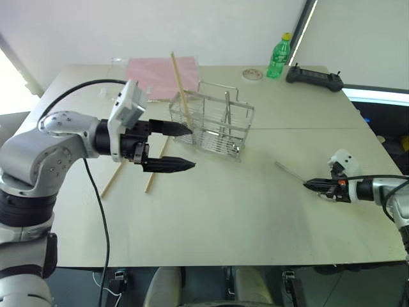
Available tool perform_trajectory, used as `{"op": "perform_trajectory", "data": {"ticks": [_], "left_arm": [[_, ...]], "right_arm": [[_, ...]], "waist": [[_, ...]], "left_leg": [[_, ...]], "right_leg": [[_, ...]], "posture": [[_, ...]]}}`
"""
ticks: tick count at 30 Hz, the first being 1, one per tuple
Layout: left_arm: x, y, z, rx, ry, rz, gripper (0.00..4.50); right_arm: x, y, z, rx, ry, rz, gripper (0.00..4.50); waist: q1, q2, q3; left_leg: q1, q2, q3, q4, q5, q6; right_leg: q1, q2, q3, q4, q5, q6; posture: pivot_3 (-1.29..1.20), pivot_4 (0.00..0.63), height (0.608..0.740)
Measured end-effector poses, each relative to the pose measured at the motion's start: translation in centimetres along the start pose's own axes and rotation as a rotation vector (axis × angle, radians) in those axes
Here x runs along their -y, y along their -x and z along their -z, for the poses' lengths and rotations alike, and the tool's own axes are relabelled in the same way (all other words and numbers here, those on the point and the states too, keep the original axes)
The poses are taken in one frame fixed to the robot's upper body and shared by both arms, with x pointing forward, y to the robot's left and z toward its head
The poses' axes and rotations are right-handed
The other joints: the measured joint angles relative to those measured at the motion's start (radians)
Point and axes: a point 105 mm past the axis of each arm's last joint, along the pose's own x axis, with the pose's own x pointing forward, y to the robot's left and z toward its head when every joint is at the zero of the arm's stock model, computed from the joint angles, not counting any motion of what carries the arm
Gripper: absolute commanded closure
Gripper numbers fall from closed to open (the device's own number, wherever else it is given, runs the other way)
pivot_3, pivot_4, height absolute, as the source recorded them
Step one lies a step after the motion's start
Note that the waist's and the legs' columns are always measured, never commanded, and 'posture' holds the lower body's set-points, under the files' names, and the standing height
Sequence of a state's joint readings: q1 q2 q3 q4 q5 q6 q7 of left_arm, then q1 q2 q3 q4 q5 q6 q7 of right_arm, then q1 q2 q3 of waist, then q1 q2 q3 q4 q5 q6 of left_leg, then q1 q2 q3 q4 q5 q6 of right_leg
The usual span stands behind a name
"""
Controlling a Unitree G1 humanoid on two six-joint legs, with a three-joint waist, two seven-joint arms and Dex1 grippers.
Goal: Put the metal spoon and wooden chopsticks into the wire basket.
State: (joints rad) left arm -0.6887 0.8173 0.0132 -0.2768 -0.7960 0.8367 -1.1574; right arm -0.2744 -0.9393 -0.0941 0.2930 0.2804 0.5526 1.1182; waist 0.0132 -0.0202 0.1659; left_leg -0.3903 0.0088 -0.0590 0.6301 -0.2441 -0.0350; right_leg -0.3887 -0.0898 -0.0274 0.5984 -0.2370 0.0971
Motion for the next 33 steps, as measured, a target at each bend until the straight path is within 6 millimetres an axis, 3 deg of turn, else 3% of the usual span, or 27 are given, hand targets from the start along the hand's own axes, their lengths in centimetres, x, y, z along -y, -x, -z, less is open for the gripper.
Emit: {"op": "perform_trajectory", "data": {"ticks": [3,6,13,16,21,24,29,33], "left_arm": [[-0.1,0.0,0.0,0.005,0.002,-0.005,0.0],[-0.4,-0.1,-0.5,0.021,-0.006,-0.012,0.0],[-1.4,0.0,-0.9,0.059,-0.017,-0.05,0.0],[-1.7,0.1,-1.2,0.068,-0.029,-0.062,0.0],[-2.2,0.2,-1.4,0.082,-0.034,-0.073,0.0],[-2.3,0.0,-1.5,0.096,-0.042,-0.074,0.0],[-2.5,0.0,-1.6,0.102,-0.045,-0.09,0.0],[-2.6,0.0,-1.7,0.103,-0.05,-0.107,0.0]], "right_arm": [[-1.1,0.3,-0.9,0.063,-0.022,-0.022,4.47],[-3.3,1.1,-4.5,0.203,-0.014,-0.079,4.47],[-9.9,3.4,-17.0,0.666,0.03,-0.252,4.47],[-11.6,4.0,-20.5,0.789,0.027,-0.291,4.47],[-12.2,3.4,-23.8,0.901,-0.042,-0.276,4.47],[-12.1,0.5,-26.0,0.941,-0.104,-0.233,4.47],[-11.5,-4.7,-26.0,0.909,-0.185,-0.158,4.47],[-11.8,-6.4,-26.4,0.924,-0.173,-0.129,4.47]], "waist": [[-0.002,0.002,0.001],[-0.009,0.005,0.003],[-0.025,0.005,0.003],[-0.024,0.004,0.003],[-0.023,0.004,0.003],[-0.029,0.004,0.003],[-0.026,0.004,0.003],[-0.029,0.005,0.003]], "left_leg": [[-0.001,0.0,0.0,0.0,0.0,0.0],[0.0,0.0,0.0,0.0,0.0,0.0],[0.001,0.003,0.0,0.0,0.0,0.0],[0.0,0.003,0.0,-0.001,0.0,0.0],[-0.002,0.003,0.001,-0.002,0.0,0.0],[-0.001,0.003,0.001,-0.003,0.0,0.0],[-0.001,0.004,0.0,-0.003,0.0,0.0],[-0.001,0.004,0.0,-0.004,0.0,0.0]], "right_leg": [[-0.001,0.0,0.001,0.0,0.0,0.0],[-0.001,0.001,0.001,0.001,0.0,0.0],[-0.002,0.003,0.001,0.001,0.002,-0.002],[-0.003,0.004,0.001,0.001,0.002,-0.003],[-0.004,0.003,0.002,0.0,0.003,-0.001],[-0.006,0.004,0.002,0.001,0.003,0.0],[-0.007,0.005,0.003,0.006,0.004,0.001],[-0.008,0.005,0.003,0.006,0.004,0.002]], "posture": [[0.0,0.15,0.721],[0.0,0.15,0.721],[0.0,0.15,0.721],[0.0,0.15,0.721],[0.0,0.15,0.721],[0.0,0.15,0.721],[0.0,0.15,0.721],[0.0,0.15,0.721]]}}
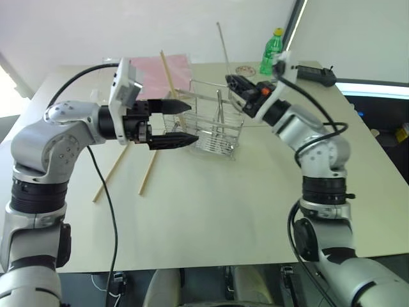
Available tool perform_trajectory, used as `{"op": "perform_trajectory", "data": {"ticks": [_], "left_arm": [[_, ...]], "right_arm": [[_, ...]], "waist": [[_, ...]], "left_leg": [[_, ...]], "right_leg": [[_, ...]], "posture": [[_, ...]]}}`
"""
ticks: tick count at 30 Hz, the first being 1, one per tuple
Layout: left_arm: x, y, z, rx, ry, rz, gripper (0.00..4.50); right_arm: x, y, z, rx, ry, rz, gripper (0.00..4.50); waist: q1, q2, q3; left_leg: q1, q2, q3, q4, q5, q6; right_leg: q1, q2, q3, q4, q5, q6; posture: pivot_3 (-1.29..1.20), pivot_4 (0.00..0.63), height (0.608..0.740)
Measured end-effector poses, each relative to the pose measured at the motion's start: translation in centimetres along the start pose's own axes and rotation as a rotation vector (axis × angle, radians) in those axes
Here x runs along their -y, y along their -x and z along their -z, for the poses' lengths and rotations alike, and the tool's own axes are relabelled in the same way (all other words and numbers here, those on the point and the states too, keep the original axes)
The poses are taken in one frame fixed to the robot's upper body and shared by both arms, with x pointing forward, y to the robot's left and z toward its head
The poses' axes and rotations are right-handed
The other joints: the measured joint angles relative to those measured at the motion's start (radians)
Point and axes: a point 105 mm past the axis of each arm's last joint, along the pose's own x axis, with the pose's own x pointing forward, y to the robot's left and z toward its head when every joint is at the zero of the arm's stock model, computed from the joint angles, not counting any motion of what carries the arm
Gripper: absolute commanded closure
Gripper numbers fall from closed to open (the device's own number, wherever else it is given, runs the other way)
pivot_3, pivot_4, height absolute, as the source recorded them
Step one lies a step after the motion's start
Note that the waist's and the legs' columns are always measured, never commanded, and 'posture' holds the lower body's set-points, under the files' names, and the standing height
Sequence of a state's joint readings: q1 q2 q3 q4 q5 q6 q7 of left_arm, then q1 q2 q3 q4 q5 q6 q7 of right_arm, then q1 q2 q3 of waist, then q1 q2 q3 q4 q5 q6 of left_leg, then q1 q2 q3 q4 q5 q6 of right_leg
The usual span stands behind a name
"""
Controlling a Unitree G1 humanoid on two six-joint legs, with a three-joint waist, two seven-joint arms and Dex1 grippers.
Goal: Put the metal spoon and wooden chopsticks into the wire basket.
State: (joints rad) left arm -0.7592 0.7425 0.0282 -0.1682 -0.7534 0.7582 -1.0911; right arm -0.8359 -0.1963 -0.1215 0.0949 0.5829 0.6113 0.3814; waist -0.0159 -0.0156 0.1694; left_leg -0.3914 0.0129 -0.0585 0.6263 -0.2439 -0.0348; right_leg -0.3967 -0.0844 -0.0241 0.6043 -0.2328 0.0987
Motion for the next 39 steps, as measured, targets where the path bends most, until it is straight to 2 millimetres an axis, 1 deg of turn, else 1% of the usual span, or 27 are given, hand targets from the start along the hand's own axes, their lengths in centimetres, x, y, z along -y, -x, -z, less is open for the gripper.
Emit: {"op": "perform_trajectory", "data": {"ticks": [6,8,9,10,13,16,21,25,30,33,34,35,36,37,39], "left_arm": [[0.0,0.5,-0.5,0.009,-0.022,-0.037,0.0],[-0.1,0.6,-0.6,0.006,-0.031,-0.046,0.0],[-0.1,0.7,-0.6,0.005,-0.031,-0.048,0.0],[-0.1,0.7,-0.6,0.005,-0.03,-0.05,0.0],[-0.1,0.7,-0.6,0.003,-0.023,-0.056,0.0],[-0.2,0.7,-0.6,0.003,-0.022,-0.058,0.0],[-0.3,0.7,-0.5,0.004,-0.02,-0.06,0.0],[-0.7,0.8,-0.5,0.011,-0.017,-0.068,0.0],[-0.9,0.6,-0.6,0.018,-0.021,-0.061,0.0],[-1.7,1.2,-0.8,0.012,-0.035,-0.1,0.0],[-2.2,1.8,-0.7,-0.004,-0.033,-0.134,0.0],[-2.7,2.5,-0.5,-0.014,-0.028,-0.167,0.0],[-3.2,2.9,-0.4,-0.021,-0.03,-0.194,0.0],[-3.7,3.5,0.0,-0.039,-0.031,-0.228,0.0],[-5.0,5.3,1.0,-0.086,-0.019,-0.321,0.0]], "right_arm": [[0.4,-0.9,1.6,-0.005,-0.006,0.018,4.47],[0.3,-1.0,1.9,-0.005,-0.014,0.013,3.79],[0.1,-1.1,1.9,-0.004,-0.019,0.007,3.57],[0.0,-1.1,2.0,-0.003,-0.024,0.001,2.92],[-0.1,-1.0,1.9,0.001,-0.025,-0.003,1.66],[-0.1,-0.8,2.0,0.0,-0.022,0.001,0.11],[0.2,-0.3,1.3,0.005,-0.004,0.018,0.11],[1.3,0.8,-0.4,0.042,0.014,0.06,0.11],[1.8,2.2,-2.3,0.044,0.069,0.071,0.11],[2.2,5.7,-5.1,-0.031,0.183,0.036,0.11],[2.0,7.5,-6.1,-0.065,0.232,0.013,0.11],[1.7,8.5,-6.8,-0.077,0.257,-0.003,0.11],[1.1,9.7,-6.8,-0.119,0.292,-0.041,0.11],[0.4,11.1,-6.2,-0.192,0.321,-0.084,0.11],[-0.5,13.3,-4.9,-0.311,0.327,-0.15,0.11]], "waist": [[0.0,0.0,0.0],[0.0,0.0,0.0],[-0.001,0.0,0.0],[-0.001,0.0,0.0],[0.0,0.0,0.0],[-0.001,0.0,0.0],[0.0,0.0,0.0],[0.002,0.0,0.0],[0.002,0.0,0.0],[0.012,0.001,0.001],[0.013,0.0,0.0],[0.009,-0.001,0.0],[0.006,0.0,0.0],[0.005,0.0,0.0],[-0.002,0.0,0.0]], "left_leg": [[0.0,0.0,0.0,0.0,0.0,0.0],[0.001,0.0,0.0,0.0,0.0,0.0],[0.001,0.0,0.0,0.0,0.0,0.0],[0.001,0.0,0.0,0.0,0.0,0.0],[0.001,0.0,-0.001,0.0,0.0,0.0],[0.001,0.0,0.0,0.0,0.0,0.0],[0.001,0.0,-0.001,0.0,0.0,0.0],[0.001,0.0,0.0,0.0,0.0,0.0],[0.001,0.0,0.0,0.0,0.0,0.0],[-0.001,0.0,0.0,0.0,0.0,0.0],[0.0,0.0,0.0,0.0,-0.001,0.001],[0.0,0.001,0.0,0.0,-0.001,0.002],[0.0,0.001,0.0,-0.001,-0.002,0.003],[0.001,0.001,0.0,-0.002,-0.002,0.004],[0.001,0.002,0.001,-0.003,-0.003,0.006]], "right_leg": [[-0.001,0.0,0.0,0.006,0.0,0.0],[-0.002,0.0,0.0,0.006,0.0,-0.001],[-0.002,0.001,0.0,0.006,0.0,-0.001],[-0.002,0.001,0.001,0.006,0.0,-0.001],[-0.002,0.001,0.001,0.006,-0.001,-0.001],[-0.002,0.001,0.001,0.007,-0.001,-0.002],[-0.002,0.001,0.001,0.007,-0.002,-0.003],[-0.002,0.001,0.001,0.006,-0.002,-0.003],[-0.003,0.001,0.001,0.006,-0.002,-0.004],[-0.002,0.001,0.001,0.004,-0.003,-0.004],[-0.002,0.001,0.001,0.002,-0.003,-0.004],[-0.001,0.001,0.001,0.001,-0.003,-0.004],[0.0,0.001,0.001,0.0,-0.003,-0.004],[0.0,0.001,0.001,-0.001,-0.003,-0.004],[0.0,0.003,0.001,-0.003,-0.003,-0.005]], "posture": [[0.0,0.15,0.721],[0.0,0.15,0.721],[0.0,0.15,0.721],[0.0,0.15,0.721],[0.0,0.15,0.721],[0.0,0.15,0.721],[0.0,0.15,0.721],[0.0,0.15,0.721],[0.0,0.15,0.721],[0.0,0.15,0.721],[0.0,0.15,0.721],[0.0,0.15,0.721],[0.0,0.15,0.721],[0.0,0.15,0.721],[0.0,0.15,0.721]]}}
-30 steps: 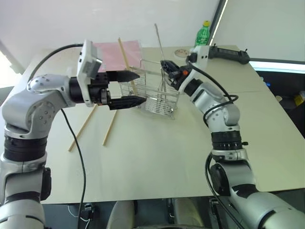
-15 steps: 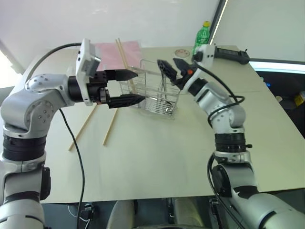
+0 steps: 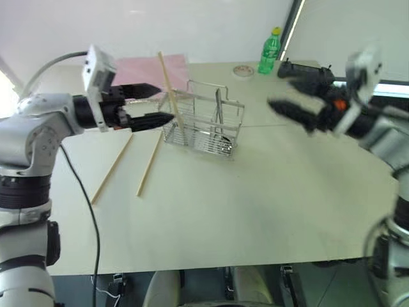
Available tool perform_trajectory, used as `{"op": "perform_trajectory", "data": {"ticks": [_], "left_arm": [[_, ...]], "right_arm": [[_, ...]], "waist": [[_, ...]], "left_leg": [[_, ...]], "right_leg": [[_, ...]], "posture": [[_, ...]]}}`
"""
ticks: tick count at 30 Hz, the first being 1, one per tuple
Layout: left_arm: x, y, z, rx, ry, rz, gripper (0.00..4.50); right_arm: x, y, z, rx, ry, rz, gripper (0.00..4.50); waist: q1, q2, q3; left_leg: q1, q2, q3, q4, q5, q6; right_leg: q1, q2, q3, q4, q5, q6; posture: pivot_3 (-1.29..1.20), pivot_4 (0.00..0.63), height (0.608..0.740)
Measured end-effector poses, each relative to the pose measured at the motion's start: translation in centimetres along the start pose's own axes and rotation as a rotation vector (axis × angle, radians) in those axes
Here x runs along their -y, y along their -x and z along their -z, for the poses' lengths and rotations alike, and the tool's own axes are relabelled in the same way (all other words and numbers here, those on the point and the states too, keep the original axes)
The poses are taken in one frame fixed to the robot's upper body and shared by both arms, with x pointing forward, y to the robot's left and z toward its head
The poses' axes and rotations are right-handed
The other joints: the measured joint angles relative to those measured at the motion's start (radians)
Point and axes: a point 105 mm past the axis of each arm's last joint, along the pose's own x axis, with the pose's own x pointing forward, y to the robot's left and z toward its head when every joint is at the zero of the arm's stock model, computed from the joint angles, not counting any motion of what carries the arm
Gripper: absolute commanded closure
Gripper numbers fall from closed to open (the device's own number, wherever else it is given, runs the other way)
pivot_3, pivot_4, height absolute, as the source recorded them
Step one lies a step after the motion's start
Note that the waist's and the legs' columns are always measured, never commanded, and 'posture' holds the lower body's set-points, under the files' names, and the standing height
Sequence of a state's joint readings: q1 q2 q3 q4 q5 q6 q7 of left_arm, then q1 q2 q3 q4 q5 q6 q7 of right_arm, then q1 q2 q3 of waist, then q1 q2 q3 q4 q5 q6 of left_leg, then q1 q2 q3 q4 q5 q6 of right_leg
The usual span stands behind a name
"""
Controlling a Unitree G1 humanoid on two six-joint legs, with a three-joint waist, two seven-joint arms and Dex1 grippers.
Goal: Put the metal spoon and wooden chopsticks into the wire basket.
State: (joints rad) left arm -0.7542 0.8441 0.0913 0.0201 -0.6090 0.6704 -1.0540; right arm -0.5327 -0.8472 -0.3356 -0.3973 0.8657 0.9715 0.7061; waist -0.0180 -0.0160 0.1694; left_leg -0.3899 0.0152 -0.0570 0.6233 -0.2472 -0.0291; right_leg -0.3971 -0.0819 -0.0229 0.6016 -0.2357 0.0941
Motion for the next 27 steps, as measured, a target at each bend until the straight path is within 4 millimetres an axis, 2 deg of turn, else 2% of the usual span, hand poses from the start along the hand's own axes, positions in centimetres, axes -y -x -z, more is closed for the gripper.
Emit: {"op": "perform_trajectory", "data": {"ticks": [1,3,6,9,11,15,19,22,27], "left_arm": [[-1.0,0.8,0.9,-0.037,0.009,-0.052,0.0],[-2.2,1.4,2.1,-0.094,0.01,-0.112,0.0],[-4.7,2.6,5.3,-0.241,0.043,-0.241,0.0],[-6.1,3.5,8.1,-0.346,0.101,-0.322,0.0],[-7.0,3.8,9.3,-0.389,0.132,-0.373,0.0],[-8.2,2.8,11.1,-0.467,0.158,-0.439,0.0],[-8.1,1.5,14.6,-0.57,0.223,-0.449,0.0],[-7.7,0.5,16.4,-0.635,0.237,-0.429,0.0],[-8.3,-0.3,16.8,-0.665,0.2,-0.449,0.0]], "right_arm": [[-0.9,0.7,0.7,-0.05,-0.008,-0.051,0.11],[-2.5,1.6,0.7,-0.085,-0.001,-0.125,0.11],[-4.9,2.6,0.9,-0.122,0.013,-0.218,0.11],[-6.2,2.9,1.4,-0.137,-0.006,-0.258,0.11],[-6.4,3.0,1.6,-0.139,-0.013,-0.248,0.11],[-6.3,3.0,2.2,-0.15,-0.029,-0.2,0.11],[-7.5,3.2,3.2,-0.182,-0.048,-0.22,0.11],[-8.3,3.5,3.7,-0.206,-0.055,-0.234,0.11],[-8.6,3.9,3.6,-0.201,-0.065,-0.219,0.11]], "waist": [[-0.003,0.0,0.0],[0.001,0.0,0.0],[0.008,-0.001,0.0],[0.012,-0.002,0.0],[0.016,-0.004,0.0],[0.033,-0.005,0.0],[0.035,-0.006,-0.001],[0.032,-0.006,0.0],[0.031,-0.007,0.0]], "left_leg": [[0.001,0.0,0.001,-0.001,0.0,0.0],[0.0,0.001,0.001,-0.001,0.0,0.0],[0.001,0.001,0.0,0.001,0.0,0.0],[-0.002,0.001,0.0,0.005,0.0,0.0],[-0.003,0.0,0.001,0.006,0.0,0.0],[-0.003,-0.002,0.002,0.005,0.0,0.0],[-0.005,-0.003,0.002,0.004,0.0,0.0],[-0.006,-0.003,0.002,0.004,0.0,0.0],[-0.003,-0.002,0.001,0.005,0.0,0.0]], "right_leg": [[0.0,0.0,0.0,0.0,0.0,0.0],[-0.001,0.001,0.0,0.0,0.0,-0.001],[0.001,0.001,0.0,-0.002,-0.001,-0.002],[0.001,-0.001,0.0,-0.003,-0.001,-0.002],[0.001,-0.002,0.0,-0.005,0.0,-0.002],[0.001,-0.005,0.0,-0.005,0.0,-0.002],[0.001,-0.005,-0.001,-0.005,0.0,-0.002],[0.0,-0.005,-0.002,-0.005,0.0,-0.001],[0.001,-0.005,-0.003,-0.004,0.0,-0.001]], "posture": [[0.0,0.15,0.721],[0.0,0.15,0.721],[0.0,0.15,0.721],[0.0,0.15,0.721],[0.0,0.15,0.721],[0.0,0.15,0.721],[0.0,0.15,0.721],[0.0,0.15,0.721],[0.0,0.15,0.721]]}}
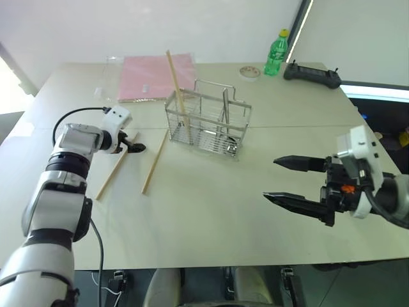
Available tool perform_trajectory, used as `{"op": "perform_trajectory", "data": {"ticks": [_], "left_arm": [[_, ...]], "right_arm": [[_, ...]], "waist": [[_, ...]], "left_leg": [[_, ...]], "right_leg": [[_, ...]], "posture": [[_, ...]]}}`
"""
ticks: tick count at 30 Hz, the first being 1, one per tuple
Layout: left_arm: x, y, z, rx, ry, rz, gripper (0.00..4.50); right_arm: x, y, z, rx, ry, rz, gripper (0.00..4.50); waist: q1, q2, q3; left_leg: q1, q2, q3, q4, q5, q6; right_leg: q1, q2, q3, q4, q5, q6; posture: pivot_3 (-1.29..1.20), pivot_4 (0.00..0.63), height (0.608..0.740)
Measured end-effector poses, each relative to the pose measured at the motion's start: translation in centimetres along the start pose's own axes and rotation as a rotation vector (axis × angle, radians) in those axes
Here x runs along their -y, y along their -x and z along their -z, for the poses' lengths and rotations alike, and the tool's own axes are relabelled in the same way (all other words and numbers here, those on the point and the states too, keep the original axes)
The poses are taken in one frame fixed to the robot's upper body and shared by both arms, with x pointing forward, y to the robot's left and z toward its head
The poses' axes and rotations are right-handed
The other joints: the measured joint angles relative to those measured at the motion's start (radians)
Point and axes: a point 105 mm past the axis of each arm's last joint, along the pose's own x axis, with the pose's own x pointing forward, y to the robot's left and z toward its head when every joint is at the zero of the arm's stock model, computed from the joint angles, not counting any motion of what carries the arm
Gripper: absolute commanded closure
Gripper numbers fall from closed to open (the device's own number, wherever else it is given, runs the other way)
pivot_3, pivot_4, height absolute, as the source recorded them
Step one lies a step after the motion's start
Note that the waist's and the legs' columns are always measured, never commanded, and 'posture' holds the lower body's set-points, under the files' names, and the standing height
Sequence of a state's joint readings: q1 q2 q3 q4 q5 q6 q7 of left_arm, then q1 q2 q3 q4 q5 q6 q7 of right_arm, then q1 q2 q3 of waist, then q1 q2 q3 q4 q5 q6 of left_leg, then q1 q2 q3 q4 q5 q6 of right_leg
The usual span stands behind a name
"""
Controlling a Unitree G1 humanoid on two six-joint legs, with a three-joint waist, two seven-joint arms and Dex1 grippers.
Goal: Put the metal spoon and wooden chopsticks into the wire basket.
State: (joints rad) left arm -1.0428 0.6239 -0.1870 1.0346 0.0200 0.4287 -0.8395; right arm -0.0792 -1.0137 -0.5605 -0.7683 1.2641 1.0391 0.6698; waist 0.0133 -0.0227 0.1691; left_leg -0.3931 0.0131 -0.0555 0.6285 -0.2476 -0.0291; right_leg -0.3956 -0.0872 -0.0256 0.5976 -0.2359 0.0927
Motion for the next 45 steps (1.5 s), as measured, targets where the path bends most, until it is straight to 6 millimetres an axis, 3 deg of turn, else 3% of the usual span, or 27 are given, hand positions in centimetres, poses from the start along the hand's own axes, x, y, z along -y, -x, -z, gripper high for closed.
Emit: {"op": "perform_trajectory", "data": {"ticks": [9,12,18,28,31,33,35,36,39,42,45], "left_arm": [[-0.5,-0.4,0.1,0.006,0.048,-0.037,0.0],[-0.4,-0.5,0.3,0.009,0.089,-0.031,1.33],[-0.6,-0.5,0.5,0.017,0.129,-0.047,4.41],[-0.9,-0.3,0.4,0.053,0.237,-0.048,4.46],[-1.6,0.1,-0.5,0.138,0.31,-0.082,4.46],[-2.4,0.9,-2.8,0.269,0.365,-0.104,4.46],[-3.4,3.4,-8.0,0.501,0.404,-0.104,4.46],[-3.8,5.9,-12.0,0.67,0.398,-0.09,4.46],[-3.3,12.1,-19.0,0.981,0.327,-0.053,4.46],[-1.9,15.6,-22.0,1.165,0.284,-0.002,4.46],[-0.3,16.0,-23.5,1.236,0.301,0.027,4.46]], "right_arm": [[-0.2,0.4,0.0,0.005,-0.021,0.039,0.11],[-0.1,0.4,0.2,0.004,-0.03,0.047,0.03],[-0.1,0.5,-0.1,0.002,-0.021,0.05,0.03],[0.3,0.5,-0.4,0.019,-0.018,0.057,0.03],[0.3,0.5,-0.5,0.024,-0.017,0.057,0.03],[0.2,0.5,-0.5,0.03,-0.019,0.056,0.03],[0.1,0.4,-0.6,0.035,-0.024,0.054,0.03],[0.1,0.4,-0.6,0.036,-0.03,0.054,0.03],[0.1,0.4,-0.4,0.036,-0.039,0.062,0.03],[0.2,0.4,-0.2,0.035,-0.053,0.073,0.03],[0.0,0.3,-0.2,0.037,-0.061,0.071,0.03]], "waist": [[0.001,0.0,-0.001],[0.0,0.0,-0.001],[-0.001,0.0,-0.001],[-0.001,0.0,-0.001],[0.0,-0.001,0.0],[0.002,-0.003,0.001],[0.008,-0.009,0.004],[0.011,-0.01,0.005],[0.015,-0.007,0.003],[0.015,-0.004,0.002],[0.023,-0.005,0.002]], "left_leg": [[0.002,0.0,-0.001,0.001,0.0,0.0],[0.002,0.0,-0.001,0.001,0.0,0.0],[0.002,0.001,0.0,0.001,0.0,0.0],[0.002,0.001,0.0,0.0,0.0,0.0],[0.001,0.001,-0.001,0.0,0.0,0.0],[0.0,0.001,-0.001,0.0,0.0,0.0],[-0.003,0.001,-0.004,0.002,0.0,0.0],[-0.004,0.001,-0.003,0.002,0.0,-0.001],[-0.002,-0.002,0.0,0.001,0.0,-0.001],[0.001,-0.004,0.002,0.0,0.0,-0.001],[0.001,-0.003,0.0,0.001,0.0,-0.001]], "right_leg": [[0.002,0.0,-0.001,0.0,0.0,0.0],[0.002,0.0,-0.001,0.0,0.0,0.0],[0.002,0.0,-0.001,0.001,0.0,0.0],[0.002,0.0,-0.002,0.0,0.0,0.0],[0.001,0.0,-0.002,0.0,0.001,0.0],[0.001,0.0,-0.003,0.0,0.002,0.003],[0.0,0.0,-0.005,0.0,0.002,0.003],[-0.001,-0.001,-0.005,-0.001,0.003,0.004],[0.001,-0.005,-0.004,-0.002,0.005,0.009],[0.004,-0.007,-0.003,-0.002,0.004,0.01],[0.004,-0.004,-0.004,-0.001,0.004,0.01]], "posture": [[0.0,0.15,0.721],[0.0,0.15,0.721],[0.0,0.15,0.721],[0.0,0.15,0.721],[0.0,0.15,0.721],[0.0,0.15,0.721],[0.0,0.15,0.721],[0.0,0.15,0.721],[0.0,0.15,0.721],[0.0,0.15,0.721],[0.0,0.15,0.721]]}}
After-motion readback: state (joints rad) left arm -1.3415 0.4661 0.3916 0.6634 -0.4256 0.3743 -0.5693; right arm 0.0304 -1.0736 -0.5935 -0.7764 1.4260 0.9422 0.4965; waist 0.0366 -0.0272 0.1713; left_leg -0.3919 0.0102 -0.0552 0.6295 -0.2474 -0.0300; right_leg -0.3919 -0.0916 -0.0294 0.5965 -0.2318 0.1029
